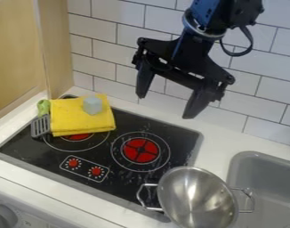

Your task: Picked silver bucket and put it on the burner

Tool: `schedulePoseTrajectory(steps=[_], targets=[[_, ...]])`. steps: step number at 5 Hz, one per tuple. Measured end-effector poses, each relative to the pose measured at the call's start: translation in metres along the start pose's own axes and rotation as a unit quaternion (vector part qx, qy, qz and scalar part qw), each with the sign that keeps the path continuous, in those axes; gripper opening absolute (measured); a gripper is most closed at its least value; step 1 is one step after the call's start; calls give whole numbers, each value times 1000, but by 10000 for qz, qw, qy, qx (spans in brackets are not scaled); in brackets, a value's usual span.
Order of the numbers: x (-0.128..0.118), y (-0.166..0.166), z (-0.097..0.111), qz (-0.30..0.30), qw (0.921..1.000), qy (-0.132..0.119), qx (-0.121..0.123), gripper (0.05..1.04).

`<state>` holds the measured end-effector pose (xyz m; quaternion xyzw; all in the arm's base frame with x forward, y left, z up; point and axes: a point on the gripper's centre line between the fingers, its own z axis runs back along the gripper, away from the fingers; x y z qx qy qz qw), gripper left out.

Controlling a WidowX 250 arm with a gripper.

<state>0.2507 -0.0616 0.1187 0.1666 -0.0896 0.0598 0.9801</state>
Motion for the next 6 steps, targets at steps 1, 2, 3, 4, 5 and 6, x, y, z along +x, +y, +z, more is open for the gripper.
schedulePoseTrajectory(steps=[1, 2, 3, 4, 5, 6], targets=[[-10, 0, -10, -78, 9997, 216, 78, 999], [-15, 8, -11, 24, 9979, 560, -310, 999], [-18, 27, -11, 312, 9862, 883, -1369, 999], [-24, 33, -17, 241, 9608, 1143, -2513, 999], [-28, 32, -26, 124, 9267, 1308, -3521, 999], [-36, 20, -38, -55, 9023, 1514, -4036, 999]])
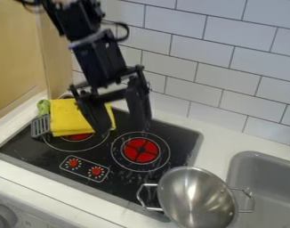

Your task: Picked silver bucket and put it on the burner

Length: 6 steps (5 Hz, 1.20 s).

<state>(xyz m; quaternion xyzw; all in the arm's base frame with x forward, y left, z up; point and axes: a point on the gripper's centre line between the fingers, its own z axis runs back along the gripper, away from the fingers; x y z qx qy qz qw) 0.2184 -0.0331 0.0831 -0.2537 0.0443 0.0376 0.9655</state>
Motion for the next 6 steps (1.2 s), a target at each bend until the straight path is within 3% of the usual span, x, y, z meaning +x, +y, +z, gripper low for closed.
schedulePoseTrajectory(steps=[1, 3, 6], targets=[[-2, 2, -15, -75, 9994, 211, -255, 999], [6, 2, -34, -50, 9993, 256, -257, 999], [4, -20, -79, -169, 9970, 668, -342, 999]])
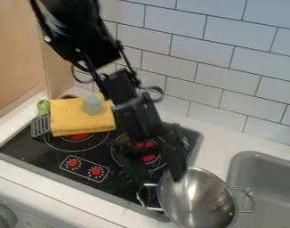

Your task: Picked silver bucket and put it on the burner

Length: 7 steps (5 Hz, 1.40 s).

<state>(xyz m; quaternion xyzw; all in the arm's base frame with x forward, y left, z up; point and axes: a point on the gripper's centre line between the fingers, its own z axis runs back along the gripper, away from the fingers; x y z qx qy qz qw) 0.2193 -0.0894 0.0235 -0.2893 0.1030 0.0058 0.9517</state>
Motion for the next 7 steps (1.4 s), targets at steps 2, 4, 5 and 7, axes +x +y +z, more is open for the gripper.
schedulePoseTrajectory(steps=[2, 4, 5, 7], targets=[[8, -6, -13, -118, 9999, 35, 31, 937], [10, -1, -14, -77, 9997, -33, 210, 326], [10, 0, -14, -67, 9997, -30, 240, 132], [9, 0, -14, -68, 9997, -25, 251, 58]])
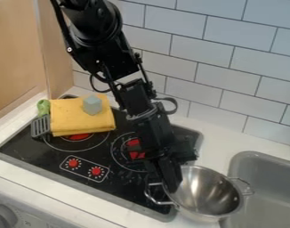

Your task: Picked silver bucket and put it on the burner

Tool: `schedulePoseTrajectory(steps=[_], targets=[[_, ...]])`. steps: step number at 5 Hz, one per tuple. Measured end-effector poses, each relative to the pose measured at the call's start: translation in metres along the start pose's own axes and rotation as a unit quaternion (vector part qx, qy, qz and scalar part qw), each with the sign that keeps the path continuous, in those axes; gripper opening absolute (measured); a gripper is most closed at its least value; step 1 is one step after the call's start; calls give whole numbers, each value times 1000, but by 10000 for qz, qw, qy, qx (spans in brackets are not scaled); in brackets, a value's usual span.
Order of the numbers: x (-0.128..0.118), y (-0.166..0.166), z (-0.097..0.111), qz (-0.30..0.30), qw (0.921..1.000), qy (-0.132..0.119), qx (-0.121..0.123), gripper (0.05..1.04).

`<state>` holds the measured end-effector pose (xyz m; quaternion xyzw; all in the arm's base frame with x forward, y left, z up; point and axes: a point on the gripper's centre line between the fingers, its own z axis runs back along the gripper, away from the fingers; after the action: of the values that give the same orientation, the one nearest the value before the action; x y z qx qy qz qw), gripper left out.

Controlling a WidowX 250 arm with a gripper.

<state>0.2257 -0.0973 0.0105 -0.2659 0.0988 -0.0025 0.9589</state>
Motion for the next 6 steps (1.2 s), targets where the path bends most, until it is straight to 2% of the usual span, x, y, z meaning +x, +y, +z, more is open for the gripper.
schedulePoseTrajectory(steps=[1, 3, 4, 6], targets=[[0, -8, 11, -141, 9998, -145, -46, 58], [2, -9, 44, -346, 9975, -618, -55, 58], [4, 5, 57, -181, 9970, -734, -142, 57], [25, 35, 93, -16, 9923, -1242, 4, 55]])
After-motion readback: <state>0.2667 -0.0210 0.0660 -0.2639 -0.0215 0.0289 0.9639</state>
